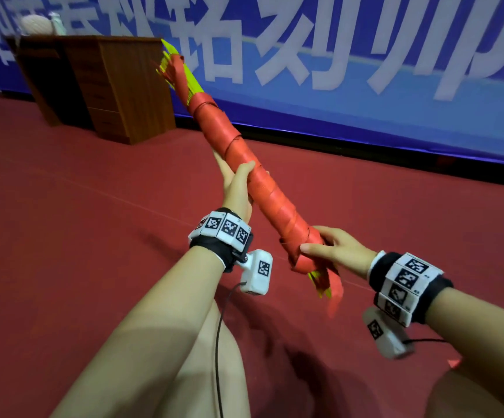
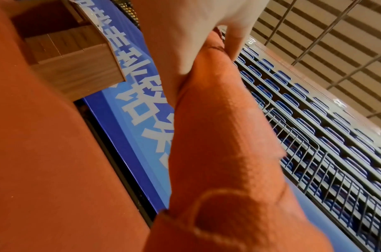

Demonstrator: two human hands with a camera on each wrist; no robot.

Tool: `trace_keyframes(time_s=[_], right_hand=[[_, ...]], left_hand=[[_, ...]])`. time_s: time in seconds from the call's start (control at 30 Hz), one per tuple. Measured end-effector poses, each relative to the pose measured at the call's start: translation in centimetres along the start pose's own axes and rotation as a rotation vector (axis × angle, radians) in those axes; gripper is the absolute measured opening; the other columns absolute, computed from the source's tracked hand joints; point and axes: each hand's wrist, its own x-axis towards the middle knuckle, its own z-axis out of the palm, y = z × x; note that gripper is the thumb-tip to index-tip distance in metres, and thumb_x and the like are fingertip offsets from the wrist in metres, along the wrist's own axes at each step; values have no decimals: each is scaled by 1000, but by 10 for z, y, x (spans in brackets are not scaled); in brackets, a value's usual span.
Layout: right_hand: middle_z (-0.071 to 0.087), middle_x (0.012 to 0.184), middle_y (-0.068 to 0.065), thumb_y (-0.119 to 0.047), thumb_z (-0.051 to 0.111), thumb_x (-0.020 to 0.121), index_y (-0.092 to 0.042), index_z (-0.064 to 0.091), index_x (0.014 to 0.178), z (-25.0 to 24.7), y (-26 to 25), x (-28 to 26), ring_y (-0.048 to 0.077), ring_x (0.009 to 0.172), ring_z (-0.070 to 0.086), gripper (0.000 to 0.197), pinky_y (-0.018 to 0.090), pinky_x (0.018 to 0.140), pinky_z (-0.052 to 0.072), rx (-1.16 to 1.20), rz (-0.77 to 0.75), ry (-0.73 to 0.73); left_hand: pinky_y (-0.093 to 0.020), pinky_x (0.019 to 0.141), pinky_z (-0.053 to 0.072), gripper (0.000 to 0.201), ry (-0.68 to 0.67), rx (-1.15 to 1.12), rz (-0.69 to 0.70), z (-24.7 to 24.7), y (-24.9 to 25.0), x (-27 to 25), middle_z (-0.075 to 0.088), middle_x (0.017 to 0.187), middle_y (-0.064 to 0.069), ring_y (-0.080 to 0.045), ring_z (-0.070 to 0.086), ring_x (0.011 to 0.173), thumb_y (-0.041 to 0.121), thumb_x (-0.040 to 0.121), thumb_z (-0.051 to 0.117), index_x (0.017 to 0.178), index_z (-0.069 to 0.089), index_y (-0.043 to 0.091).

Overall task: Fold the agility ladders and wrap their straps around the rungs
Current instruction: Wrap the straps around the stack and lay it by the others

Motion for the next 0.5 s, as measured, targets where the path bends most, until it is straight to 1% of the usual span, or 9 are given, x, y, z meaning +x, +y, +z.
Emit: trace_keyframes(time_s=[0.03, 0.1, 0.17, 0.2, 0.3, 0.37, 0.43, 0.47, 0.5], right_hand=[[70, 104, 11, -18, 69, 87, -12, 63, 109, 1, 1, 0, 20, 94, 66, 23, 30, 86, 54, 69, 20, -39], [71, 106, 12, -20, 68, 87, -12, 65, 110, 4, 5, 1, 21, 94, 67, 24, 39, 92, 53, 110, 54, -36], [72, 103, 6, -26, 69, 87, -17, 67, 107, 7, 8, 1, 17, 94, 67, 22, 40, 95, 51, 0, 45, 62], [73, 102, 2, -30, 69, 87, -20, 68, 108, 9, 8, 1, 15, 95, 66, 24, 38, 95, 50, -104, 40, 134], [70, 110, -1, -40, 66, 86, -22, 62, 122, 19, 10, -7, 16, 102, 63, 41, 30, 91, 47, -381, 59, 367], [64, 118, 2, -48, 67, 82, -23, 50, 136, 27, 13, -12, 21, 105, 61, 62, 32, 91, 47, -449, 58, 372], [55, 116, 4, -54, 71, 74, -25, 41, 141, 32, 16, -16, 25, 101, 59, 79, 33, 87, 48, -505, 67, 314], [54, 111, 4, -52, 72, 73, -25, 44, 137, 31, 15, -16, 25, 97, 59, 75, 32, 84, 46, -532, 65, 315], [54, 105, 3, -48, 72, 73, -25, 50, 128, 26, 16, -16, 24, 93, 59, 63, 30, 80, 45, -545, 62, 327]], left_hand=[[-48, 92, 52, 81, 7, 13, 2, 2, -2, -1, 61, 114, -5, -30, 64, 93, 6, 91, 52, 149, 13, 47], [-53, 104, 44, 90, 18, 97, 20, 4, -4, -3, 54, 136, -4, -33, 60, 114, 20, 84, 61, 149, 8, 51], [-50, 111, 38, 97, 10, 204, 62, 4, -6, -6, 36, 154, 1, -25, 50, 131, 31, 78, 67, 148, 3, 52], [-47, 113, 35, 98, 14, 245, 90, 6, -8, -6, 29, 157, 3, -20, 45, 135, 29, 80, 66, 150, 1, 49], [-30, 116, 29, 92, 63, 320, 203, 13, -16, -6, 19, 160, 5, -7, 37, 137, 14, 89, 63, 154, 1, 36], [-22, 111, 29, 93, 117, 341, 233, 17, -23, -6, 22, 158, 5, -2, 36, 132, 13, 89, 65, 155, 3, 33], [-26, 112, 30, 97, 161, 341, 201, 19, -26, -5, 23, 159, 2, -8, 37, 135, 18, 86, 70, 155, 3, 34], [-31, 114, 31, 101, 175, 336, 160, 20, -27, -5, 25, 158, 0, -13, 38, 137, 22, 83, 73, 154, 3, 35], [-36, 114, 33, 106, 176, 323, 115, 22, -28, -5, 27, 158, -2, -17, 40, 137, 26, 78, 76, 154, 3, 36]])
